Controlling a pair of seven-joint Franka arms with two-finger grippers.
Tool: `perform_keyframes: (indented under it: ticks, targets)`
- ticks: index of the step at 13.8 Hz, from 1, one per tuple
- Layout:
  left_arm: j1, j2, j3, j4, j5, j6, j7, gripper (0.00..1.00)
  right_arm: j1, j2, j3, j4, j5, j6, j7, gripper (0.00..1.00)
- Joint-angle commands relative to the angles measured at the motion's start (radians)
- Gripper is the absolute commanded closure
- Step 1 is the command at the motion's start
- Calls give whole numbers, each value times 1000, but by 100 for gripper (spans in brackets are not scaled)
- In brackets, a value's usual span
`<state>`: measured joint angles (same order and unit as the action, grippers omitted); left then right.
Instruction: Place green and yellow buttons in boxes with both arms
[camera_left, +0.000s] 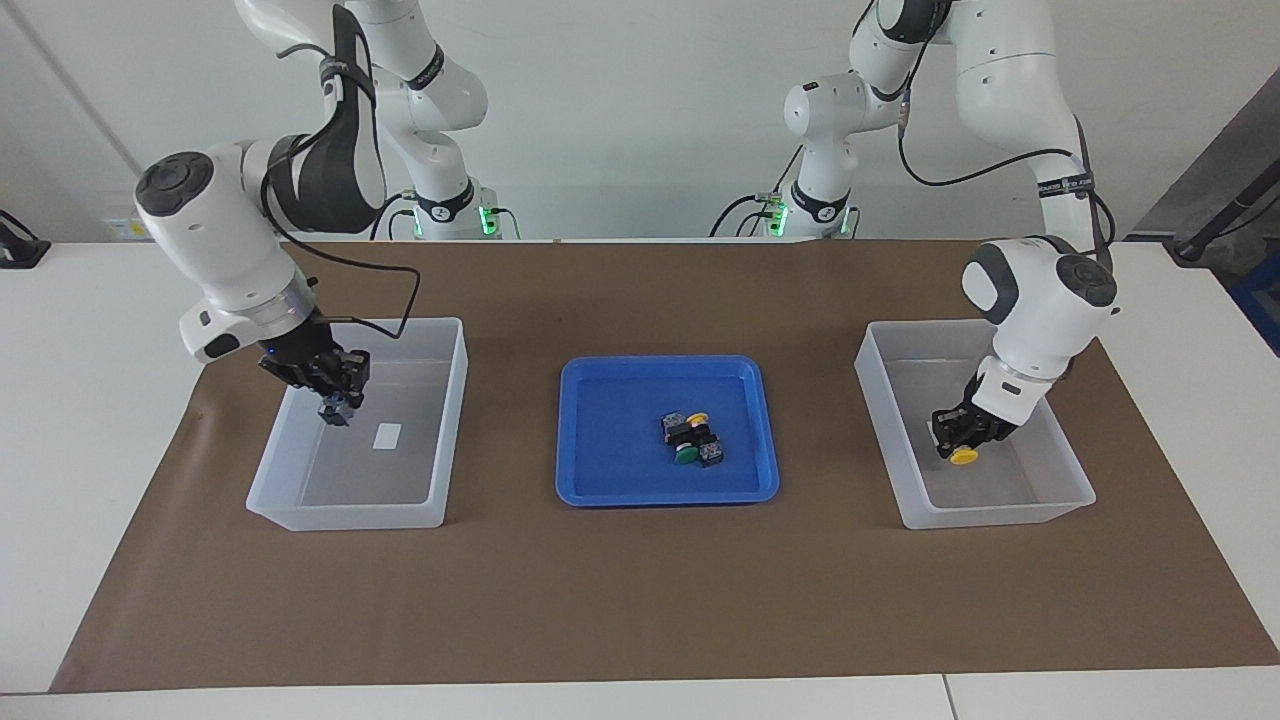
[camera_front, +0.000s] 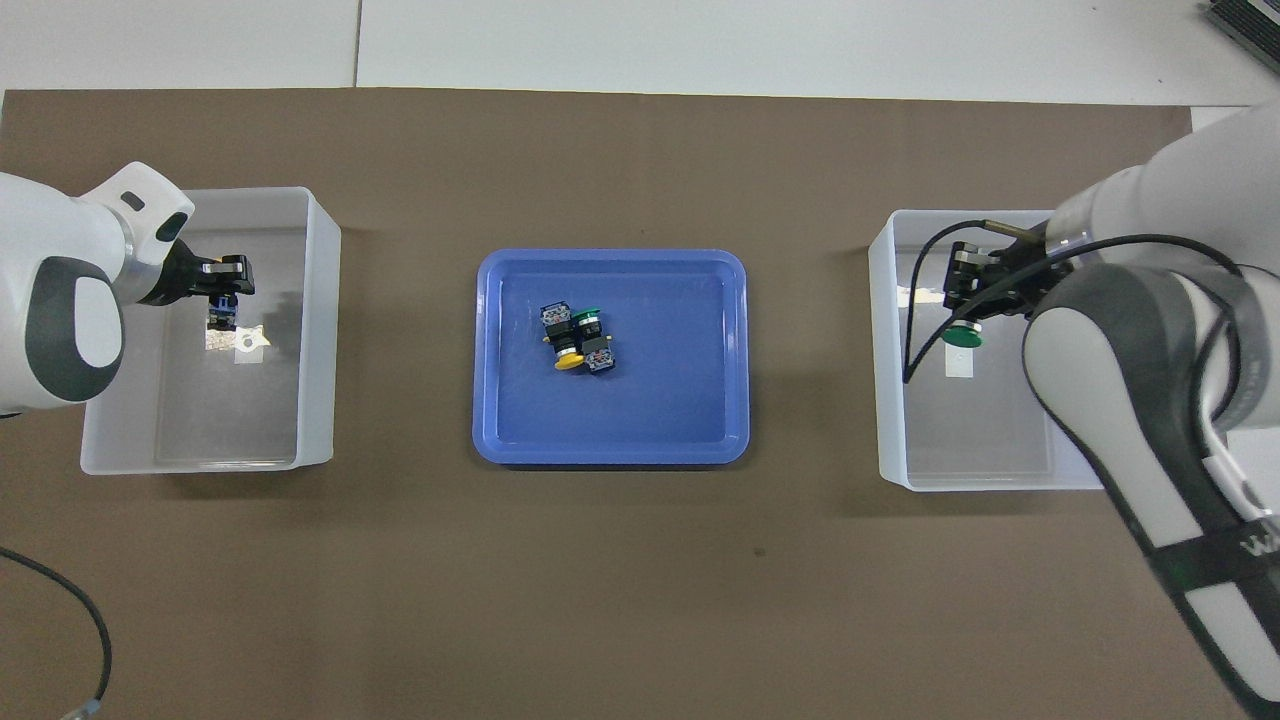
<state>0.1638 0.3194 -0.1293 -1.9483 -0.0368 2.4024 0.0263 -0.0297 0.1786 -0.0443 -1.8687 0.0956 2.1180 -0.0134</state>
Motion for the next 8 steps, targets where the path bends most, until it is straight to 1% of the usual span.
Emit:
perform_keyframes:
  ticks: [1, 2, 3, 4, 5, 6, 7, 8]
  targets:
    - [6, -13, -3, -11, -15, 23, 21, 62, 2, 42, 17, -58, -37, 100, -89, 100]
    - [3, -11, -3, -9, -15, 21, 21, 34, 1, 54, 15, -78, -68, 131, -150, 100]
    - [-4, -11, -3, -8, -11, 21, 21, 11, -5, 56, 15, -107, -79, 178, -187, 97]
    - [-9, -11, -3, 0, -6, 17, 21, 2, -13, 56, 15, -134, -79, 216, -195, 89]
    - [-12, -8, -3, 18, -6, 5, 21, 0, -16, 59, 15, -154, -79, 241, -194, 80]
    - [-12, -5, -3, 32, -6, -9, 20, 0, -16, 67, 15, -162, -79, 255, -192, 67]
    - [-15, -3, -3, 58, -6, -32, 18, 0, -18, 73, 15, -162, -79, 266, -191, 43]
    - [-29, -3, -4, 98, -6, -82, 15, 0, -18, 73, 17, -162, -79, 266, -188, 14]
